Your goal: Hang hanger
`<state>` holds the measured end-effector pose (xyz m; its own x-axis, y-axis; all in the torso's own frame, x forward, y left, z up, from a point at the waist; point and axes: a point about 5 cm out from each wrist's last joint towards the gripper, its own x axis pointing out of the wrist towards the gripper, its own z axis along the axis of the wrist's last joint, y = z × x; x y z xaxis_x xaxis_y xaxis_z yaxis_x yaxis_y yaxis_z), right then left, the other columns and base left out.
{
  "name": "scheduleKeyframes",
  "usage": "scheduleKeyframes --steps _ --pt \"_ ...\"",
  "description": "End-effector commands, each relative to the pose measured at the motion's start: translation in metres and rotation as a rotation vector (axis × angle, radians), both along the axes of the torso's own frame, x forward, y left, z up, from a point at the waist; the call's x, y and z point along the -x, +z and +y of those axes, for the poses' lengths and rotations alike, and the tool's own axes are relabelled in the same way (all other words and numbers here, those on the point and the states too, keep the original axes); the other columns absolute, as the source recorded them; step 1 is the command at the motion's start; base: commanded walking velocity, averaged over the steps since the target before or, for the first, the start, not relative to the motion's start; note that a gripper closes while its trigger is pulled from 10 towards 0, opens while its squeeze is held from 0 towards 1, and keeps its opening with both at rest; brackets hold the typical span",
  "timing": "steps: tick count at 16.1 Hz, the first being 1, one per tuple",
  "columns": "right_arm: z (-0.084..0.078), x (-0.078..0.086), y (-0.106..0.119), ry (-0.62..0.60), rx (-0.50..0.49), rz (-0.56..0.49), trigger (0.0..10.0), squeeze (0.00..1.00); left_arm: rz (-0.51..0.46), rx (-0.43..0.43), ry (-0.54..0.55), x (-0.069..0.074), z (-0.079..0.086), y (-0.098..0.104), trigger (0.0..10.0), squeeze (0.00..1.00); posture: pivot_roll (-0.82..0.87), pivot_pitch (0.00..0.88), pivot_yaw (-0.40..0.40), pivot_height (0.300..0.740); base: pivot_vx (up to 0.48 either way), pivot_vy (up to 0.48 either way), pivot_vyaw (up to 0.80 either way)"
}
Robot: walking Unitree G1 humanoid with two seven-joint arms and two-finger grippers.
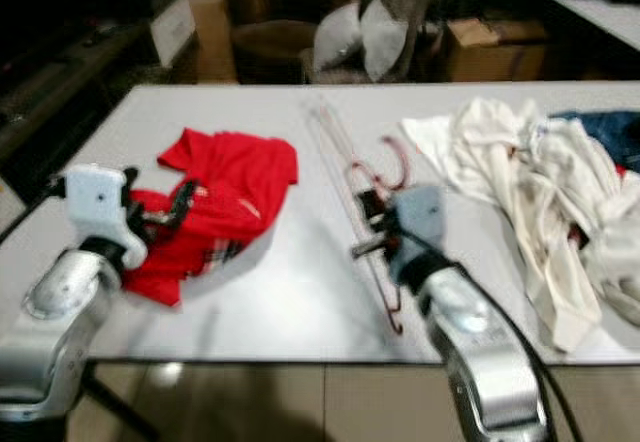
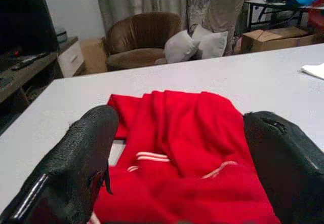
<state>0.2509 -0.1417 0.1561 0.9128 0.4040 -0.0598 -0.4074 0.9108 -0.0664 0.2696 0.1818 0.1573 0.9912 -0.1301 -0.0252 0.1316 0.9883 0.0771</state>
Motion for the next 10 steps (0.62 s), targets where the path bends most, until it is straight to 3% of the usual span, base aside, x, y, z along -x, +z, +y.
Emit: scheduleKeyframes --steps 1,2,4,6,8,9,10 --pt "-0.007 -0.002 0.002 -0.021 0.017 -0.01 10.0 0.0 -0.009 -0.001 -0.002 -0.001 -0.003 0.001 10.0 0.0 -0.1 0.0 0.069 0.74 0.262 0.0 0.0" --pt "-0.007 -0.002 0.002 -0.019 0.019 -0.009 10.0 0.0 -0.01 0.0 0.003 -0.001 -0.003 0.001 10.0 0.0 -0.1 0.0 0.064 0.74 0.262 0.0 0.0" --pt "-0.007 -0.004 0.002 -0.009 0.031 -0.001 10.0 0.0 0.017 -0.024 0.193 -0.006 0.022 -0.005 10.0 0.0 -0.1 0.0 0.054 0.74 0.0 0.0 0.0" --pt "-0.007 -0.006 0.002 -0.011 0.035 -0.001 10.0 0.0 0.064 -0.101 0.312 -0.012 0.046 -0.011 10.0 0.0 -0.1 0.0 0.056 0.74 0.0 0.0 0.0" --pt "-0.011 -0.008 0.0 -0.033 0.06 0.001 10.0 0.0 0.171 -0.229 0.33 -0.019 0.067 -0.026 10.0 0.0 -0.11 0.0 0.069 0.74 0.0 0.0 0.0" --pt "-0.015 -0.009 0.0 -0.058 0.064 0.004 10.0 0.0 0.252 -0.299 0.31 -0.02 0.072 -0.039 10.0 0.0 -0.12 0.0 0.083 0.74 0.0 0.0 0.0" --pt "-0.015 -0.01 -0.001 -0.064 0.066 0.004 10.0 0.0 0.277 -0.313 0.303 -0.021 0.074 -0.043 10.0 0.0 -0.12 0.0 0.085 0.74 0.0 0.0 0.0"
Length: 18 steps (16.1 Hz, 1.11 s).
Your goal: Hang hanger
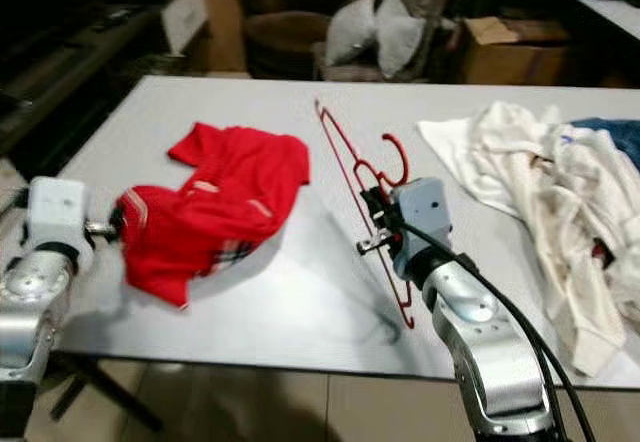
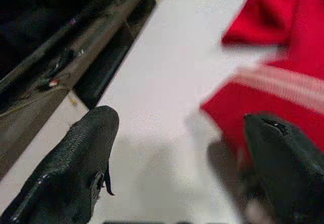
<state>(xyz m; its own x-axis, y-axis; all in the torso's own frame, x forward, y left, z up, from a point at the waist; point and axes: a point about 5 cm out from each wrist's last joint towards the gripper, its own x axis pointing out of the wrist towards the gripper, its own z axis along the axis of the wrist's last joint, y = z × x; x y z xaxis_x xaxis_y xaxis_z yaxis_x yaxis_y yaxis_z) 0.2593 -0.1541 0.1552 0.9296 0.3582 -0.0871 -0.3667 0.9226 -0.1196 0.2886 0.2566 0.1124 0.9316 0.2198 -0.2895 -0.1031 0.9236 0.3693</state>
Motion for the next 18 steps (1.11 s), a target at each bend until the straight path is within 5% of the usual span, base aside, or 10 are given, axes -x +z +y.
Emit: scheduleKeyframes --steps 1,4,5,9,12,16,17,18 --pt "-0.006 -0.001 0.0 -0.039 0.001 0.0 10.0 0.0 0.128 -0.007 -0.04 0.0 -0.003 -0.017 10.0 0.0 -0.12 0.0 0.091 0.74 0.0 0.0 0.0" --pt "-0.01 -0.001 -0.002 -0.071 -0.002 0.001 10.0 0.0 0.298 0.128 -0.214 -0.005 -0.041 -0.048 10.0 0.0 -0.13 0.0 0.099 0.74 0.0 0.0 0.0" --pt "-0.012 -0.002 0.0 -0.082 0.001 -0.004 10.0 0.0 0.325 0.175 -0.362 -0.012 -0.074 -0.05 10.0 0.0 -0.14 0.0 0.106 0.74 0.0 0.0 0.0" --pt "-0.022 -0.001 0.002 -0.128 -0.003 -0.011 10.0 0.0 0.23 0.332 -0.613 -0.033 -0.152 -0.036 10.0 0.0 -0.16 0.0 0.114 0.74 0.0 0.0 0.0" --pt "-0.022 0.003 0.002 -0.134 -0.007 -0.011 10.0 0.0 0.092 0.348 -0.524 -0.05 -0.148 -0.021 10.0 0.0 -0.17 0.0 0.127 0.74 0.0 0.0 0.0" --pt "-0.046 0.011 0.012 -0.267 -0.058 -0.07 10.0 0.0 -0.045 0.26 -0.46 -0.048 -0.101 -0.005 10.0 0.0 -0.18 0.0 0.152 0.74 0.0 0.0 0.0" --pt "-0.058 0.013 0.012 -0.307 -0.051 -0.066 10.0 0.0 -0.071 0.26 -0.523 -0.042 -0.1 0.0 10.0 0.3 -0.18 0.0 0.153 0.74 0.0 0.0 0.0" --pt "-0.067 0.015 0.01 -0.331 -0.028 -0.056 10.0 0.0 -0.073 0.222 -0.602 -0.035 -0.101 0.002 10.0 1.0 -0.18 0.0 0.156 0.74 0.0 0.0 0.0"
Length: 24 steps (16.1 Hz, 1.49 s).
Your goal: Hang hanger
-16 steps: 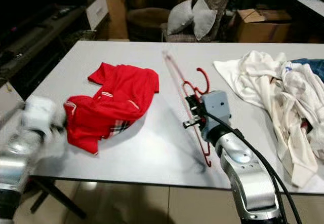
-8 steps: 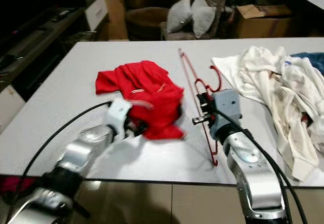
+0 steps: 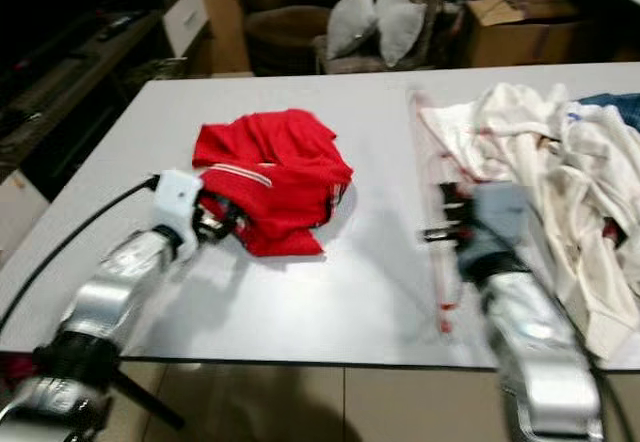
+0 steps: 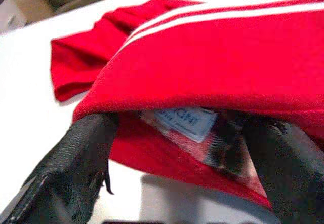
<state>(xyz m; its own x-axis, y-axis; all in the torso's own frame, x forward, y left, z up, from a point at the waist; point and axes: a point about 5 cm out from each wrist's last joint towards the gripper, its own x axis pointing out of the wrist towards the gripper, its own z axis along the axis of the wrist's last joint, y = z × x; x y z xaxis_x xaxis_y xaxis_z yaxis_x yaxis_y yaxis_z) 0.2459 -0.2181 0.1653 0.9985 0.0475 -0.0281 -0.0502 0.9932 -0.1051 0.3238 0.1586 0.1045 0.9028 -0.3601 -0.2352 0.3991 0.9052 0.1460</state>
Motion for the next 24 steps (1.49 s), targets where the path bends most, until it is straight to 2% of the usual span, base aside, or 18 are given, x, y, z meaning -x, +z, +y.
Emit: scheduleKeyframes --steps 1,2,5,6,7,9,10,11,12,14,16,17,19,20,21,24 --pt "-0.008 0.003 -0.001 -0.017 0.013 0.009 10.0 0.0 -0.056 -0.044 -0.092 0.004 -0.004 0.01 10.0 1.0 -0.18 0.0 0.156 0.74 0.0 0.0 0.0" --pt "-0.019 0.008 -0.004 -0.025 0.069 0.034 10.0 0.0 -0.08 -0.135 -0.189 0.015 -0.003 0.011 10.0 1.0 -0.2 0.0 0.161 0.74 0.0 0.0 0.0" --pt "-0.024 0.016 -0.004 -0.03 0.07 0.045 10.0 0.0 -0.086 -0.126 -0.25 0.028 0.001 0.015 10.0 1.0 -0.22 0.0 0.171 0.74 0.0 0.0 0.0" --pt "-0.026 0.026 -0.003 -0.023 0.062 0.051 10.0 0.0 -0.074 -0.089 -0.353 0.044 -0.002 0.02 10.0 1.0 -0.23 0.0 0.185 0.74 0.0 0.0 0.0" --pt "-0.02 0.036 -0.007 -0.008 0.029 0.063 10.0 0.0 -0.042 -0.104 -0.536 0.064 -0.01 0.025 10.0 1.0 -0.22 0.0 0.191 0.74 0.0 0.0 0.0" --pt "-0.015 0.037 -0.01 -0.007 0.02 0.066 10.0 0.0 -0.07 -0.134 -0.558 0.066 -0.013 0.029 10.0 1.0 -0.22 0.0 0.193 0.74 0.0 0.0 0.0" --pt "-0.005 0.033 -0.008 -0.003 -0.001 0.047 10.0 0.0 -0.157 -0.137 -0.51 0.056 -0.013 0.039 10.0 0.28 -0.24 0.0 0.188 0.74 0.0 0.0 0.0" --pt "-0.002 0.032 -0.007 -0.002 -0.004 0.041 10.0 0.0 -0.189 -0.135 -0.488 0.052 -0.015 0.041 10.0 0.0 -0.25 0.0 0.173 0.74 0.0 0.0 0.0" --pt "0.0 0.032 -0.005 0.001 -0.007 0.037 10.0 0.0 -0.19 -0.153 -0.496 0.051 -0.018 0.04 10.0 0.0 -0.25 0.0 0.164 0.74 0.0 0.0 0.0" --pt "0.006 0.025 -0.003 0.03 -0.027 0.025 10.0 0.0 -0.199 -0.336 -0.492 0.04 -0.018 0.029 10.0 0.0 -0.23 0.0 0.156 0.74 0.0 0.0 0.0" --pt "0.011 0.021 -0.005 0.049 -0.023 0.027 10.0 0.0 -0.158 -0.501 -0.517 0.031 -0.012 0.015 10.0 0.0 -0.22 0.0 0.16 0.74 0.0 0.0 0.0" --pt "0.013 0.02 -0.005 0.047 -0.039 0.022 10.0 0.0 -0.124 -0.537 -0.525 0.027 -0.009 0.009 10.0 0.0 -0.22 0.0 0.166 0.74 0.0 0.0 0.0" --pt "0.015 0.018 -0.006 0.04 -0.042 0.021 10.0 0.0 -0.115 -0.555 -0.511 0.02 -0.007 0.008 10.0 0.0 -0.22 0.0 0.173 0.74 0.0 0.0 0.0" --pt "0.016 0.016 -0.006 0.036 -0.049 0.016 10.0 0.0 -0.133 -0.556 -0.48 0.015 -0.005 0.01 8.4 0.0 -0.22 0.0 0.179 0.74 0.0 0.0 0.0" --pt "0.02 0.015 -0.006 0.037 -0.057 0.009 10.0 0.0 -0.153 -0.553 -0.442 0.01 -0.002 0.013 0.0 0.0 -0.21 0.0 0.192 0.74 0.0 0.0 0.0" --pt "0.027 0.014 -0.011 0.036 -0.078 0.01 10.0 0.0 -0.163 -0.556 -0.418 0.007 0.004 0.013 0.0 0.0 -0.19 0.0 0.208 0.74 0.0 0.0 0.0"
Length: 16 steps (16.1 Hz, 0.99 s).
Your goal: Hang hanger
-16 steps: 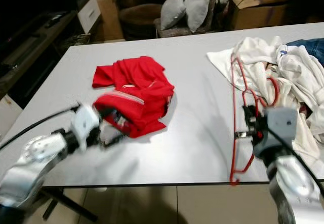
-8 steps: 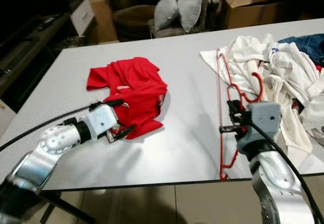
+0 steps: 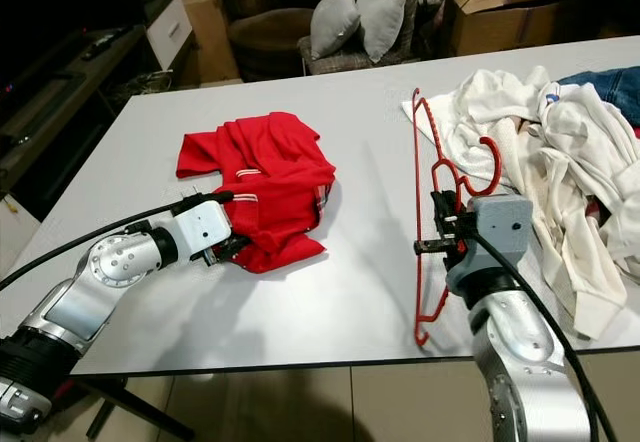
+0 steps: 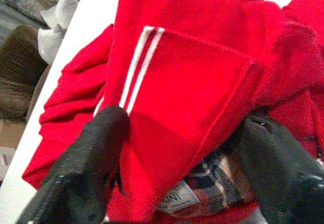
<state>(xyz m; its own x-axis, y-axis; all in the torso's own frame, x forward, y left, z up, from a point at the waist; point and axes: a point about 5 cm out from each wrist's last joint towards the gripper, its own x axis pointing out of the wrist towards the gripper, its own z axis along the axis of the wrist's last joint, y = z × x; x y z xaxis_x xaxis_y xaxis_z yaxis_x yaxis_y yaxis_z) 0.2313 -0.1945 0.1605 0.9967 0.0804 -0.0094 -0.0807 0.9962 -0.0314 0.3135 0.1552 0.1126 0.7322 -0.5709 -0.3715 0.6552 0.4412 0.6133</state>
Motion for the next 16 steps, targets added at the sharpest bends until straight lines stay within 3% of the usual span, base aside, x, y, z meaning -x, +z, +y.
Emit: scheduleKeyframes --steps 1,5,11,15,16 --pt "0.006 0.001 -0.008 0.004 -0.009 0.026 10.0 0.0 -0.017 -0.002 0.025 -0.003 0.009 0.004 0.0 0.0 -0.18 0.0 0.211 0.74 0.0 0.0 0.0" --pt "0.01 0.004 -0.012 0.008 -0.016 0.033 10.0 0.0 -0.007 0.002 0.023 -0.003 0.012 0.001 0.0 0.0 -0.18 0.0 0.216 0.74 0.0 0.0 0.0" --pt "0.018 0.002 -0.016 0.048 -0.008 0.044 10.0 0.0 0.001 0.117 0.055 -0.004 0.014 0.006 0.0 0.0 -0.17 0.0 0.195 0.74 0.0 0.0 0.0" --pt "0.024 0.004 -0.018 0.122 -0.005 0.044 10.0 0.0 -0.016 0.316 0.155 -0.017 0.018 0.029 0.0 0.0 -0.17 0.0 0.187 0.74 0.0 0.0 0.0" --pt "0.024 0.005 -0.017 0.153 -0.005 0.039 10.0 0.0 -0.024 0.412 0.18 -0.024 0.017 0.042 0.0 0.0 -0.17 0.0 0.195 0.74 0.0 0.0 0.0"
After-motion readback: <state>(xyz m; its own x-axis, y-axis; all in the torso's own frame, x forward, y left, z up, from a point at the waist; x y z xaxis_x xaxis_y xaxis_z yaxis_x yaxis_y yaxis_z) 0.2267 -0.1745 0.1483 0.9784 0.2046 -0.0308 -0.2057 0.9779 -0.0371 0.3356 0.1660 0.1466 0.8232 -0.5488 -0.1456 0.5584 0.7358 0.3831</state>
